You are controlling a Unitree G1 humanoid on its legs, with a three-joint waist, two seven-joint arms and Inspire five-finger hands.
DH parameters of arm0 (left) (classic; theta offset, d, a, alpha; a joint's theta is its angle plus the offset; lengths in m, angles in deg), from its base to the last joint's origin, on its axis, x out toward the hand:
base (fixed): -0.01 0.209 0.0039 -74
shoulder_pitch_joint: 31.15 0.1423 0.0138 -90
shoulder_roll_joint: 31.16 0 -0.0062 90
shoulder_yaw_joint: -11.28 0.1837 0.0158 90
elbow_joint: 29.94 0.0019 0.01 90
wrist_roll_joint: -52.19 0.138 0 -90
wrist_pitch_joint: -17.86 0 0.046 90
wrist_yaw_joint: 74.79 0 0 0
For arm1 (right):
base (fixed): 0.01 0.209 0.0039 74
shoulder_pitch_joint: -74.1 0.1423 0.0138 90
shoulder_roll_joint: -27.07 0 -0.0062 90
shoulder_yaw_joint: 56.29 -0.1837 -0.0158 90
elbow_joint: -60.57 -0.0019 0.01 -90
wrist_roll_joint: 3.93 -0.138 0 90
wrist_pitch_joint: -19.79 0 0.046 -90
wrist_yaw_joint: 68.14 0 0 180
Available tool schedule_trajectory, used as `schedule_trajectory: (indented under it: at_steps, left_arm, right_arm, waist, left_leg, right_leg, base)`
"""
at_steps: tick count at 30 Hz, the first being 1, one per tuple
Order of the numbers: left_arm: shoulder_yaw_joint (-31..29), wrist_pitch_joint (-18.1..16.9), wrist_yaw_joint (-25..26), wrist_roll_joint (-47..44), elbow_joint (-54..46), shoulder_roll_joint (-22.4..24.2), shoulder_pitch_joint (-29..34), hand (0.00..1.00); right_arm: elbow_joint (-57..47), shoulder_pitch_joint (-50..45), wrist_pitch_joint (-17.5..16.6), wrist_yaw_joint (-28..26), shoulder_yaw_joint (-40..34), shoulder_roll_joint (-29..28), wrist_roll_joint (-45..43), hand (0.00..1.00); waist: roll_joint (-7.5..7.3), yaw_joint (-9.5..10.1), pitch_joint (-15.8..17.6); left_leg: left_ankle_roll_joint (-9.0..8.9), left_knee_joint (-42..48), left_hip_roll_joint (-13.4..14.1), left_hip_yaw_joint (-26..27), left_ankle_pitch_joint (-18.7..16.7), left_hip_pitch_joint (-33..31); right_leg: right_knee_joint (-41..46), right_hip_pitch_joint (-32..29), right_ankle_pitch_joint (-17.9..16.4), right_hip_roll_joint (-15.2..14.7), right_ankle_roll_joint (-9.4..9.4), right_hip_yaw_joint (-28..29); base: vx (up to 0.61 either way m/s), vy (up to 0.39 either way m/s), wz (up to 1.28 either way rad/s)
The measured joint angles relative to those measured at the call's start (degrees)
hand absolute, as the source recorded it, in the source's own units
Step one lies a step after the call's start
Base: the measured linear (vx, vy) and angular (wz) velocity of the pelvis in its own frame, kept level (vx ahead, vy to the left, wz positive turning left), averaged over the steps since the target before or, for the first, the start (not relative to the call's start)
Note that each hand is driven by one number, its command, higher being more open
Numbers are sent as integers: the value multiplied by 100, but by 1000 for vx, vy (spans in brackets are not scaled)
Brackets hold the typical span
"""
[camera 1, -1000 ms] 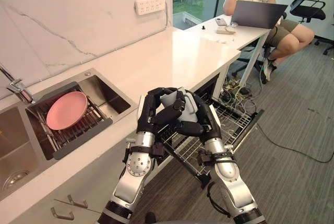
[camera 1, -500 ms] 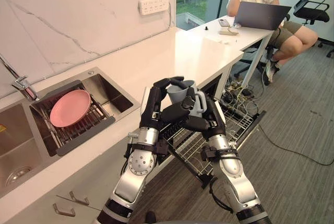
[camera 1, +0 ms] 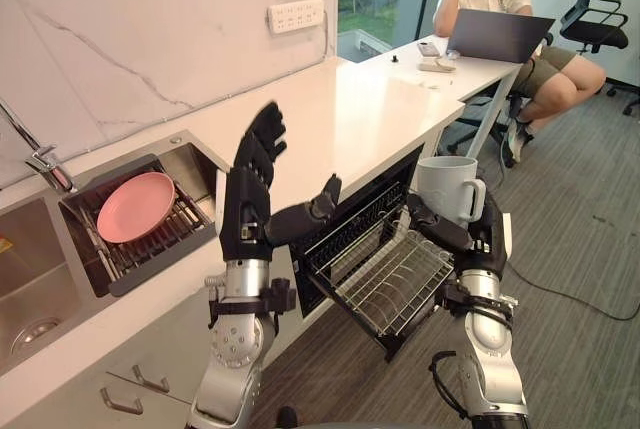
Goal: Walk over to the sink, pick up the cup, carry it to the dishwasher, place the cup inside the dishwasher, then close the dishwasher door
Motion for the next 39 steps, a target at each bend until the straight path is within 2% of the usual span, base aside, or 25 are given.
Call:
schedule_trajectory:
  at_steps: [4,6,9,12,15,17,19,20,23,26,30,39]
  left_arm:
    - [81,169,-467,-106,867,-54,431,90]
    - [85,257,-651,-103,1242,-114,573,90]
    - [9,367,-749,-91,1701,-169,737,90]
    - [-155,444,-786,-90,2041,-231,743,90]
    - [-443,445,-772,-88,2227,-273,666,90]
    - [-654,444,-726,-89,2589,-336,423,90]
    - [-843,451,-592,-92,2955,-340,226,90]
    - [-996,452,-515,-95,3167,-340,74,90]
    - [-1343,458,-297,-116,3598,-342,-220,90]
    - [-1591,465,-64,-164,3832,-335,-336,90]
    - [-1755,466,119,-164,4000,-275,-363,90]
    - [-1748,468,95,-159,4399,-7,-447,90]
  right_arm:
    - [679,-138,80,-214,-14,117,428,30]
    - [1137,-138,175,-254,-18,206,605,30]
    - [1715,-135,319,-250,-52,280,712,30]
    - [2193,-12,389,-157,-103,332,841,30]
    - [2395,328,425,-12,-87,376,946,30]
    - [2515,734,434,154,-93,431,992,30]
    - [2703,1104,472,255,-93,483,1066,30]
    - [2829,1354,491,333,-109,501,1074,90]
    - [3118,1825,587,472,-187,521,1072,90]
    - [3160,2013,738,547,-259,504,1057,90]
    - [3078,2033,829,753,-523,306,1039,90]
    - [2590,1680,847,873,-726,32,1040,90]
  waist:
    - [-4,27,0]
    - [-6,31,3]
    - [-13,41,40]
    - [-27,156,309]
    - [-9,205,714]
    - [-14,312,1051]
    - [-17,363,1242]
    - [-23,386,1381]
    - [-55,587,1609]
    - [-85,684,1760]
    - [-138,745,1807]
    - [-172,705,1838]
  left_leg:
    - [-1,1,23,-21,1,-113]
    - [-1,2,22,-39,2,-208]
    - [-11,33,21,-130,44,-384]
    - [-14,49,34,-176,69,-463]
    - [-21,242,43,-271,52,-724]
    - [-26,390,59,-367,40,-954]
    - [6,440,58,-447,35,-1125]
    - [28,454,62,-495,36,-1231]
    - [22,448,62,-501,40,-1426]
    - [30,452,43,-499,84,-1473]
    - [3,467,-1,-485,167,-1499]
    - [-105,588,42,-275,-1,-1223]
  right_leg:
    - [-15,-85,32,3,47,-33]
    - [-12,-166,66,5,5,-70]
    - [17,-272,88,10,-3,-139]
    - [73,-338,84,10,-9,-176]
    - [337,-568,2,18,-43,-303]
    - [707,-842,-121,6,-71,-374]
    - [967,-1047,-224,-17,-86,-471]
    - [1162,-1191,-307,-58,-110,-533]
    - [1560,-1521,-506,-161,-144,-633]
    - [1834,-1627,-694,-247,-158,-722]
    - [2025,-1667,-889,-330,-159,-775]
    - [1857,-1339,-952,-291,-156,-651]
  base:
    - [14,-16,4]
    - [20,-12,7]
    - [45,-17,13]
    - [-6,-13,11]
    - [-91,-14,18]
    - [-120,-20,21]
    - [-136,-26,30]
    - [-106,-18,36]
    - [-69,-27,24]
    - [8,-31,23]
    - [90,-20,11]
    - [65,-17,-8]
